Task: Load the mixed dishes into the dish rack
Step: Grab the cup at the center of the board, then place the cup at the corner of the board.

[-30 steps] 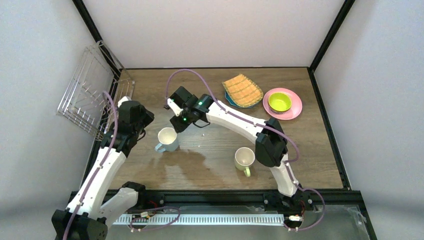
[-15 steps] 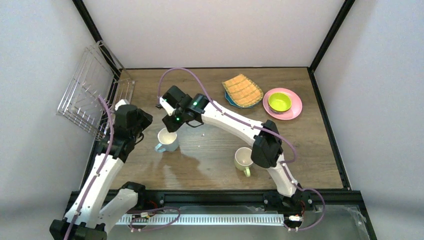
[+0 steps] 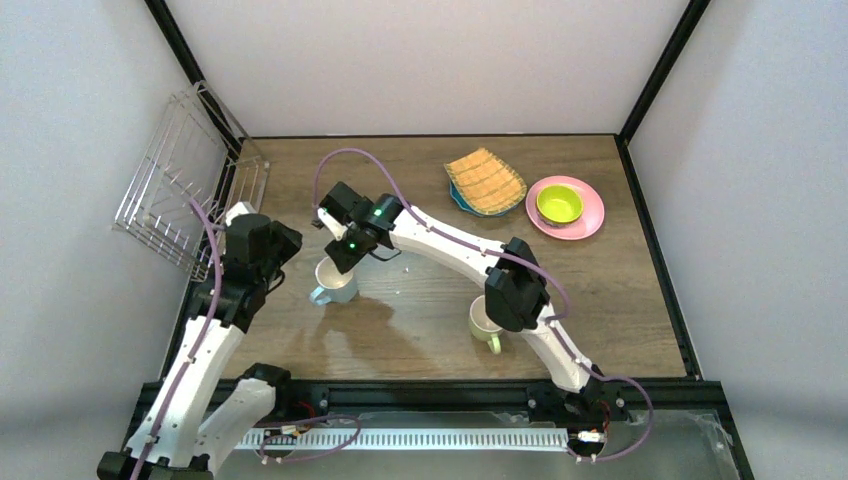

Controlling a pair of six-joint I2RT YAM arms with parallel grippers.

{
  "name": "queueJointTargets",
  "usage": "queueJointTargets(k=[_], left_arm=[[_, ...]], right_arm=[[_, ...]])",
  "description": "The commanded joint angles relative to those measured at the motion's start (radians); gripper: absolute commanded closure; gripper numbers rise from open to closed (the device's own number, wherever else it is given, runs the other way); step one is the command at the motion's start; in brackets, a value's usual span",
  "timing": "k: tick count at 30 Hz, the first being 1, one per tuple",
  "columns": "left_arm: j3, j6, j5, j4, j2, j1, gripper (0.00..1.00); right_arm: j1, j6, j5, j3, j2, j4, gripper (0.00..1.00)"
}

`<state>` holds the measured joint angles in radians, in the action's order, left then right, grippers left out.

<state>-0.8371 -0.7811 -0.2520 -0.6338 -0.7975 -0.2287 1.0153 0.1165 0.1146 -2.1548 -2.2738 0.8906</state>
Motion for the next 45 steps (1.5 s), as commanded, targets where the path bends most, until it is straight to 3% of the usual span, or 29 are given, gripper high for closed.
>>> queueJointTargets(k=[1,13,22,26,38,42,45], left_arm=[[0.009,0.01,-0.008,-0.02,0.014,0.005,0.0],[0.015,-0.02,-0.015,-0.03,0.048,0.005,0.0],[0.017,-0.026,-0.029,-0.048,0.069,0.005,0.0],[0.012,-0.028,-0.031,-0.055,0.07,0.005,0.0],[0.0,-0.038,-0.041,-0.071,0.068,0.005,0.0],[-0.003,-0.04,-0.038,-0.076,0.058,0.005,0.0],[-0.005,-0.038,-0.037,-0.082,0.047,0.006,0.0]], right_arm=[[0.003,0.006,0.0,-0.029,-0.043,0.014,0.02],[0.002,0.009,-0.014,-0.027,-0.103,0.03,0.1],[0.001,0.024,-0.056,-0.048,-0.107,0.05,0.68],[0.002,0.029,-0.077,-0.068,-0.097,0.06,0.98],[-0.015,0.061,-0.254,-0.152,-0.002,0.113,0.99],[-0.077,0.103,-0.34,-0.101,0.095,0.142,0.99],[-0.149,0.135,-0.373,0.029,0.207,0.13,0.99]])
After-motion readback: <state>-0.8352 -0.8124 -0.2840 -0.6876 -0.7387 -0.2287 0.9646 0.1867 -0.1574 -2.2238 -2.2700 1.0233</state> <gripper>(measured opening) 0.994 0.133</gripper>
